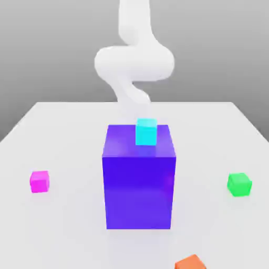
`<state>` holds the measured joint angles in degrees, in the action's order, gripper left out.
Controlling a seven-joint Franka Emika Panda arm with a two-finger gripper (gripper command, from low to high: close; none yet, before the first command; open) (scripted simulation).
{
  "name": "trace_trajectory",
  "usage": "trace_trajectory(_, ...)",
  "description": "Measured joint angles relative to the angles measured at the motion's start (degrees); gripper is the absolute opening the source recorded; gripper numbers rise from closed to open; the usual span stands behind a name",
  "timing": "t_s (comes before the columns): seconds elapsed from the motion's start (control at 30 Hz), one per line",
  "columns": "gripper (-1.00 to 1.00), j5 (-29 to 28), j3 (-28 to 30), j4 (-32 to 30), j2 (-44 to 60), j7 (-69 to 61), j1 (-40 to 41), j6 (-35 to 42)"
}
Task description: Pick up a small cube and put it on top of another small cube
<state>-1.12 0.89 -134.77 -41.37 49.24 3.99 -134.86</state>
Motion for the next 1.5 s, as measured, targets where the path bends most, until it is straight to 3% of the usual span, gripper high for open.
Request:
trace_trajectory(0.5, 0.0, -4.6, 10.2, -18.2, 27.1, 19.2, 22.2, -18.9)
trace_trajectory(0.73, 0.0, 0.0, 16.7, -26.6, 39.9, 23.2, 30.6, -27.7)
trace_trajectory(0.83, 0.0, 6.7, 14.3, -27.4, 46.0, 19.8, 33.9, -32.1)
trace_trajectory(1.0, 0.0, 14.2, 3.8, -25.6, 56.3, 14.3, 42.3, -40.3)
trace_trajectory(1.03, -1.0, 14.7, 2.5, -25.3, 57.7, 14.0, 43.5, -41.4)
trace_trajectory(1.3, -1.0, 13.7, 3.3, -25.6, 56.3, 14.8, 42.9, -40.3)
trace_trajectory(1.5, -1.0, 3.4, 8.8, -28.0, 44.5, 22.4, 40.1, -31.1)
